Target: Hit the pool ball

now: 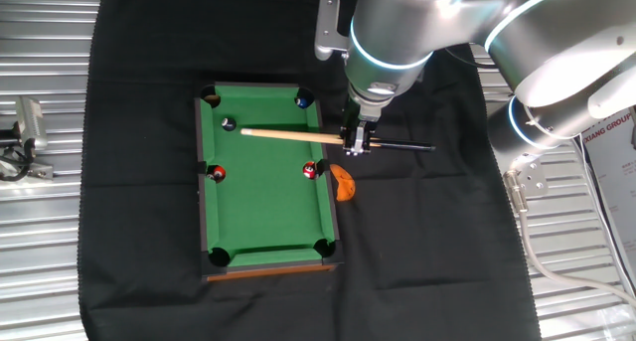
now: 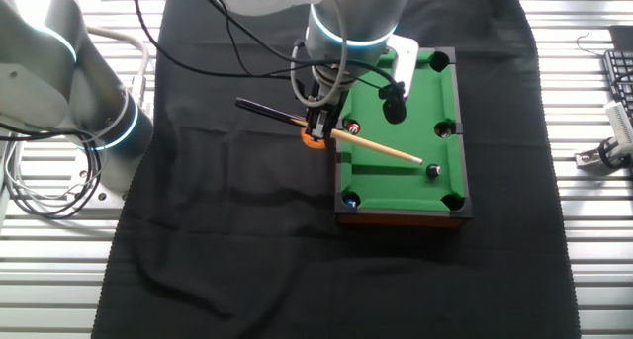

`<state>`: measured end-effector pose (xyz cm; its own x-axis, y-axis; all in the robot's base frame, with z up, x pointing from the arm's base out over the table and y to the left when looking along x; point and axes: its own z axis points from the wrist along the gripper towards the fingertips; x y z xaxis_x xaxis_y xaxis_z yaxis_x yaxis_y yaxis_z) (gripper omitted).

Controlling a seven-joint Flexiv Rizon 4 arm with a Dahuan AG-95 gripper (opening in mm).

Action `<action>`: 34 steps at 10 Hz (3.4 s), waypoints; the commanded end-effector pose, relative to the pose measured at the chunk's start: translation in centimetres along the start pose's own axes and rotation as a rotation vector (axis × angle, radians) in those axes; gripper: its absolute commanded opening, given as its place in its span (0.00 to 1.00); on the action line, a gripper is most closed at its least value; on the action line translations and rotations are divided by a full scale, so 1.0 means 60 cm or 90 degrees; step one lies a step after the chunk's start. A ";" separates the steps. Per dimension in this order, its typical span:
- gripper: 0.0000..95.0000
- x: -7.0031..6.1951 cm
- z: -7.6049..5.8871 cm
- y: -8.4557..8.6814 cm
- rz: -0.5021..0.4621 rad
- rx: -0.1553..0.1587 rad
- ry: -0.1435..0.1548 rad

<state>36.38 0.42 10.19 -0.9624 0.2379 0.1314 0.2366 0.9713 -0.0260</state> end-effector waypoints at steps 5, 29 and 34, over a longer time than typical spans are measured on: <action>0.00 -0.036 -0.012 -0.010 -0.018 -0.020 0.012; 0.00 0.017 -0.036 -0.011 -0.063 0.005 -0.029; 0.00 -0.011 -0.058 0.001 -0.092 0.013 -0.065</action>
<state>37.48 0.36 13.68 -0.9951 0.0920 0.0350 0.0908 0.9953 -0.0345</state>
